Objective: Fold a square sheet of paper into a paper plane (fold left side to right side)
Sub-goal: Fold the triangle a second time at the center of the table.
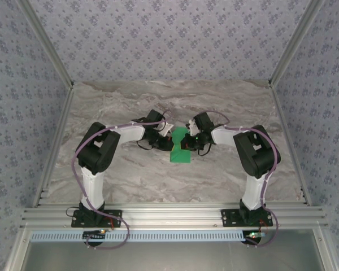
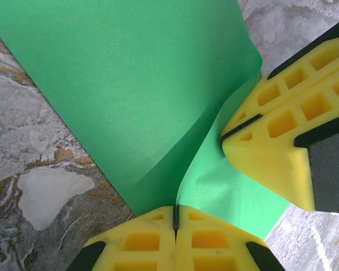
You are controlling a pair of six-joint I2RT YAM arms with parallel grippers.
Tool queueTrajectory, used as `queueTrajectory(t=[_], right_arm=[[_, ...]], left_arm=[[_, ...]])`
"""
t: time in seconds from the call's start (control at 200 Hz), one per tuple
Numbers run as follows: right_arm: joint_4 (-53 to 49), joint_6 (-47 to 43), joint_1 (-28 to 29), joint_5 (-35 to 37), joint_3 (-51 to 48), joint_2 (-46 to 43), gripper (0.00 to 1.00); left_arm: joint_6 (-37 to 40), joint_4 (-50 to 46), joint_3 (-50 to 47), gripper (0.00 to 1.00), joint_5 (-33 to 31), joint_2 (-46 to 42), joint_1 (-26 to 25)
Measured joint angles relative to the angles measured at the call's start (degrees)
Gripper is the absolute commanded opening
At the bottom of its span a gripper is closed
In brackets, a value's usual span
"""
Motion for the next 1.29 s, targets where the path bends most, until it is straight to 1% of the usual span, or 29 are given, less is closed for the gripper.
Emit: queueTrajectory(t=[0.115,0.175,0.305,0.49,0.68,0.829,0.979,1.294], right_arm=[[0.0,-0.1,0.0,0.0,0.0,0.1,0.04],[0.0,-0.2,0.0,0.0,0.0,0.1,0.04],[0.0,-0.3,0.0,0.1,0.0,0.1,0.04],[0.0,-0.5,0.0,0.1,0.0,0.1,0.04],[0.0,-0.6,0.0,0.1,0.0,0.1,0.04],[-0.1,-0.6,0.0,0.2,0.0,0.1,0.04],[-0.2,-1.0,0.0,0.2,0.2,0.2,0.04],[-1.7,-1.5,0.5,1.0,1.0,0.3,0.04]], left_arm=[[-0.6,0.0,0.0,0.14,-0.6,-0.1,-0.1],[-1.0,0.0,-0.1,0.19,-1.2,-0.6,-0.1],[-2.3,0.2,-1.4,0.26,-3.2,-3.5,0.0],[-4.5,1.6,-6.3,0.25,-4.2,-10.4,0.0],[-8.6,5.5,-11.9,0.23,-0.1,-15.1,-1.3],[-12.1,8.2,-13.2,0.23,3.3,-15.2,-4.4],[-13.6,10.0,-13.2,0.23,4.8,-15.0,-6.4],[-14.2,10.7,-12.7,0.23,4.2,-9.2,-6.4]])
